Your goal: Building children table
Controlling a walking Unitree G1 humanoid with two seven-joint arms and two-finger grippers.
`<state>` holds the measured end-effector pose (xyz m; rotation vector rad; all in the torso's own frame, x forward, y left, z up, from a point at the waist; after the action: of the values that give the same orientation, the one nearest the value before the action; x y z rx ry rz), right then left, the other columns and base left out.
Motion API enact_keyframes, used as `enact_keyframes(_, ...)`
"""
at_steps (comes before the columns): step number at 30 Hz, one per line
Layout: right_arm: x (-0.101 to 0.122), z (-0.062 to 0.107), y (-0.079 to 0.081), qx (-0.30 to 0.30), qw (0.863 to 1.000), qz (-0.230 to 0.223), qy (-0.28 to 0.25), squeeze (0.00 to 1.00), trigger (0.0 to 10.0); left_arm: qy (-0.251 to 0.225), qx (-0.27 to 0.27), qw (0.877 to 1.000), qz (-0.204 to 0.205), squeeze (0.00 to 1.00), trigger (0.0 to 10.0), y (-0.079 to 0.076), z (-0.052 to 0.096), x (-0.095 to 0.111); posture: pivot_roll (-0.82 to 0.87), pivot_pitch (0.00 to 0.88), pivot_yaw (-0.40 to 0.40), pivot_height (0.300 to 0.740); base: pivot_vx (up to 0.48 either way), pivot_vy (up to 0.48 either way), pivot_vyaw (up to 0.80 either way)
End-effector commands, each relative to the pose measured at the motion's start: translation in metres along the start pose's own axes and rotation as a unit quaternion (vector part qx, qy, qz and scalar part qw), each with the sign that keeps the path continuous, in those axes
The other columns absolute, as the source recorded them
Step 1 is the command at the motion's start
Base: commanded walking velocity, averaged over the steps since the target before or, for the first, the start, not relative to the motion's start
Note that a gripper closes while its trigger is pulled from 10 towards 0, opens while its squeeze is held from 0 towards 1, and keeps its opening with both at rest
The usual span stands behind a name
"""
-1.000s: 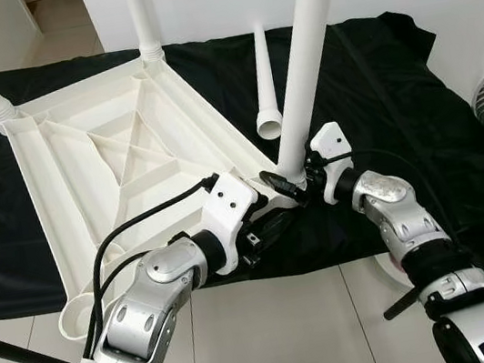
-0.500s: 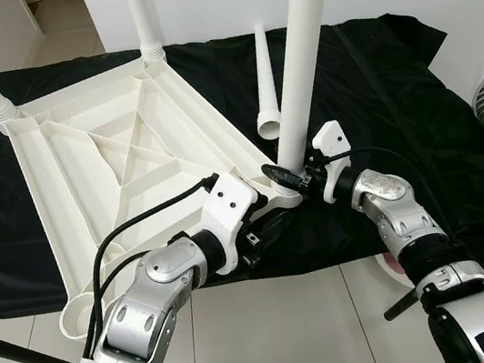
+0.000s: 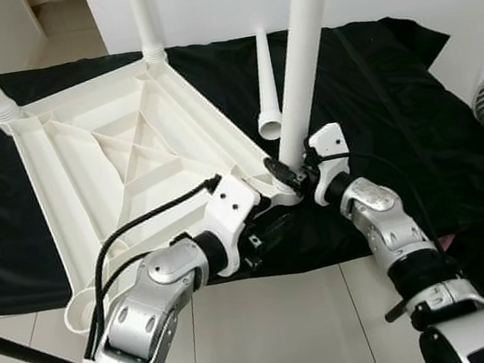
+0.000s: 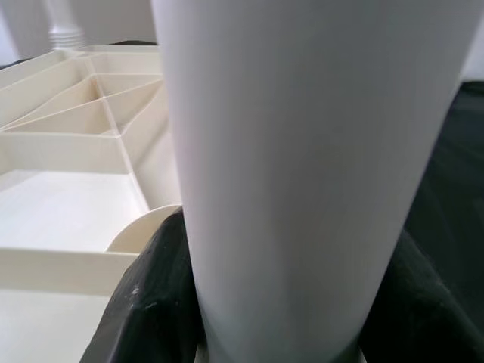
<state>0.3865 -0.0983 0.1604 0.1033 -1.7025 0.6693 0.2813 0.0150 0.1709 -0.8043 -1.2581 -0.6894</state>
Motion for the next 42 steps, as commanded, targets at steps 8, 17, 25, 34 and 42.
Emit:
enact_keyframes(8, -0.017, 0.015, 0.006, -0.179, 0.977, -0.058, 0.097, 0.00, 10.0, 0.005, -0.005, 1.000, -0.002, 0.00, 10.0, -0.005, 0.000, -0.004, -0.03, 0.083, 0.022, 0.740, 0.000, 0.000, 0.00)
enact_keyframes(17, -0.003, 0.019, 0.021, -0.206, 0.972, -0.063, 0.096, 0.00, 10.0, 0.004, -0.003, 1.000, -0.003, 0.00, 10.0, -0.004, 0.000, -0.003, -0.02, 0.084, 0.012, 0.740, 0.000, 0.000, 0.00)
enact_keyframes(25, 0.005, 0.021, 0.018, -0.205, 0.972, -0.072, 0.083, 1.00, 10.0, 0.003, 0.000, 1.000, -0.002, 0.00, 10.0, -0.004, 0.000, -0.003, -0.02, 0.081, 0.005, 0.740, 0.000, 0.000, 0.00)
enact_keyframes(34, 0.019, 0.020, 0.018, -0.085, 0.994, -0.062, 0.009, 1.00, 10.0, 0.002, 0.002, 1.000, 0.000, 0.00, 10.0, -0.004, -0.001, -0.005, -0.03, 0.074, -0.002, 0.740, 0.000, 0.000, 0.00)
enact_keyframes(42, 0.020, 0.021, 0.012, 0.058, 0.998, -0.007, -0.028, 0.00, 10.0, 0.001, 0.003, 1.000, -0.005, 0.00, 10.0, -0.002, 0.000, -0.002, -0.03, 0.085, 0.002, 0.740, 0.000, 0.000, 0.00)
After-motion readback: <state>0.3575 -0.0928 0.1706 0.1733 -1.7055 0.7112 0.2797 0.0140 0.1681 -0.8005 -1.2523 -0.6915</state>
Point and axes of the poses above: a point about 5 cm out from each wrist's last joint towards the gripper, its own z axis pointing back from the gripper into the wrist, its own x axis along the axis of the wrist's last joint, y = z × x, the point moved 5 cm from there along -z, pointing out of the wrist towards the gripper, and after that the axes turned 15 degrees about z, right-handed, at the moved point
